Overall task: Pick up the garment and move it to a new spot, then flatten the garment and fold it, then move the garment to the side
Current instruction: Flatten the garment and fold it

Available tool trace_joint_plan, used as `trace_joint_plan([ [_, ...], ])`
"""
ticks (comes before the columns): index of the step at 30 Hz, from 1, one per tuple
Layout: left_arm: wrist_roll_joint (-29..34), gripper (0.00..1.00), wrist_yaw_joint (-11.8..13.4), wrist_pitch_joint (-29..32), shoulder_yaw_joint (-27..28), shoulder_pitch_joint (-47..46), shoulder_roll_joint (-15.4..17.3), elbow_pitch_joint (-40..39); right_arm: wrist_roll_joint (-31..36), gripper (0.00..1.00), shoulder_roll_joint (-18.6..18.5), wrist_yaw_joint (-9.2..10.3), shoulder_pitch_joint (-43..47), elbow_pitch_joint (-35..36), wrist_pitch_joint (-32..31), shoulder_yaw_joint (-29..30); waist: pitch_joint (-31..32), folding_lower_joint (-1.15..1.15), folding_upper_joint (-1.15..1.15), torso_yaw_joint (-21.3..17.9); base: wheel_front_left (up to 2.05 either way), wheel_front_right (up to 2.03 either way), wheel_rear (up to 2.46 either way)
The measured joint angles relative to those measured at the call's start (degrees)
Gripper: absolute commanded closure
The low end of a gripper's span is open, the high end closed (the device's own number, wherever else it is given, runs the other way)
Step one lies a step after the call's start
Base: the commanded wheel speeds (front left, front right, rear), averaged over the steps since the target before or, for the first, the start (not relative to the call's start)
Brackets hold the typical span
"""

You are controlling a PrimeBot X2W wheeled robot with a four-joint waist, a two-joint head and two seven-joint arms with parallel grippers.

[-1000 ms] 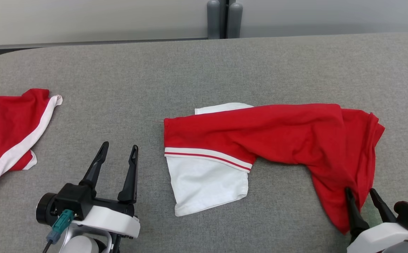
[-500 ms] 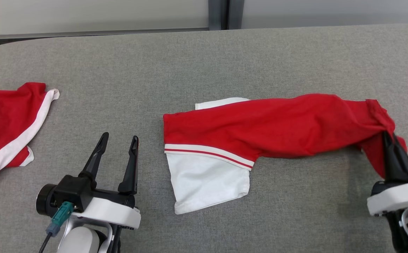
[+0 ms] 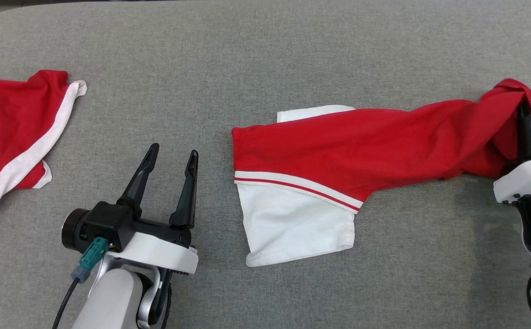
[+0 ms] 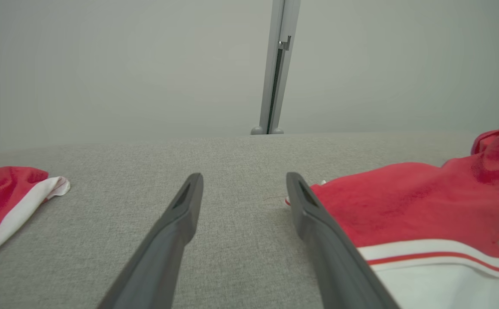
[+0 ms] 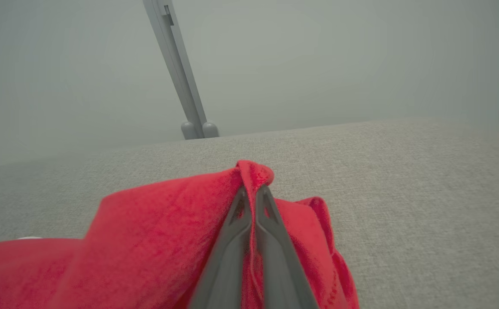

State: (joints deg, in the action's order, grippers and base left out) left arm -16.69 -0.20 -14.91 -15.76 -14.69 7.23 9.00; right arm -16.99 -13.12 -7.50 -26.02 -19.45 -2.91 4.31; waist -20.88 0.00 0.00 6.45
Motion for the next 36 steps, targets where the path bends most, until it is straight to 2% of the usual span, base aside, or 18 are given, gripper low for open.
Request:
trace_joint_plan([
  [6, 0.2, 0.00, 0.1, -0.1, 0.6, 0.0, -0.4, 0.7, 0.5, 0.00, -0.3, 0.00, -0.9, -4.3, 6.6, -0.6, -0.5, 0.00, 0.00, 0.3, 0.00, 0.00, 0.00],
  [12, 0.7, 0.00, 0.4, -0.1, 2.2, 1.0, -0.3, 0.5, 2.4, 0.00, 1.4, 0.00, 7.8, 2.5, 11.6, -1.0, 1.9, 0.00, 0.00, -0.8, 0.00, 0.00, 0.00],
  [18, 1.3, 0.00, 1.3, -0.1, 3.7, 3.5, 0.4, -0.2, 4.6, 0.00, 5.0, 0.01, 17.2, 13.2, 9.9, -0.8, 5.0, 0.00, 0.00, -2.1, 0.00, 0.00, 0.00],
  [23, 1.5, 0.00, 1.4, -0.1, 3.9, 6.3, 0.7, 0.0, 5.6, 0.00, 7.1, 0.00, 23.2, 18.6, 7.1, -1.0, 8.0, 0.00, 0.00, -2.9, 0.00, 0.00, 0.00],
  [36, 1.5, 0.00, 1.9, -0.2, 3.0, 8.2, 0.8, -0.4, 5.6, 0.00, 8.6, 0.00, 26.2, 23.4, 3.9, -0.7, 10.0, 0.00, 0.00, -3.4, 0.00, 0.00, 0.00],
])
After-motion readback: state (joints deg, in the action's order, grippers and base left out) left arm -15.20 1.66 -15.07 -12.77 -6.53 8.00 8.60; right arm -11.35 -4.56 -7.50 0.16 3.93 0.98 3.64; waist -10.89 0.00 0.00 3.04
